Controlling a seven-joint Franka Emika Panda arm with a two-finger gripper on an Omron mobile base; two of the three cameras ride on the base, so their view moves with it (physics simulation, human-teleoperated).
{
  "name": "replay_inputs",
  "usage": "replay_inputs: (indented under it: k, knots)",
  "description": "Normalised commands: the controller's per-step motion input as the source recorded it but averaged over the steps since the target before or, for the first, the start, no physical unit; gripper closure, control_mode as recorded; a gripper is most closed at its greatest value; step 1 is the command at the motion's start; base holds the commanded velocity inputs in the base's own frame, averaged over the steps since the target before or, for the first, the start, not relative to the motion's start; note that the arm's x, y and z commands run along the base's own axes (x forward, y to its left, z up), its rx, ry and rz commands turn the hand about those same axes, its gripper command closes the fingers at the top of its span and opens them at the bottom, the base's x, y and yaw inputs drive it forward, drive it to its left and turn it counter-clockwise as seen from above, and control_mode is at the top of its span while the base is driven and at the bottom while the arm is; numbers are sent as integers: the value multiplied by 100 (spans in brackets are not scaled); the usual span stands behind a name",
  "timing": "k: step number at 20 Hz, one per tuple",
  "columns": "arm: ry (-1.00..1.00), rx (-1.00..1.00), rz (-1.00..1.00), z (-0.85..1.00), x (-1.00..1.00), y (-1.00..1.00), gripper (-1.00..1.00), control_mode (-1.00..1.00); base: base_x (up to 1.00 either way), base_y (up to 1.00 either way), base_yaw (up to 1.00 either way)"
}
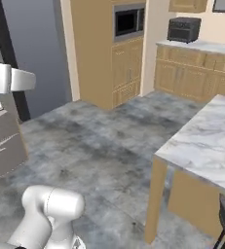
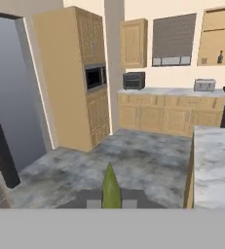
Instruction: There is a bowl on the dining counter. Grab a lemon wedge from the fridge and place it in the bowl. Then get the liquor bottle and glass cup from the cabinet and place them next to the bowl.
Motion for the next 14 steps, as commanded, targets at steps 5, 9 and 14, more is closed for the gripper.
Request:
replay_inputs:
  k: [5,9,14]
  knots:
    - [0,0,0,0,0,0,100,100,-75,0,-70]
    - [0,0,0,0,0,0,100,100,-65,-5,-65]
    - [0,0,0,0,0,0,100,100,-48,-24,-57]
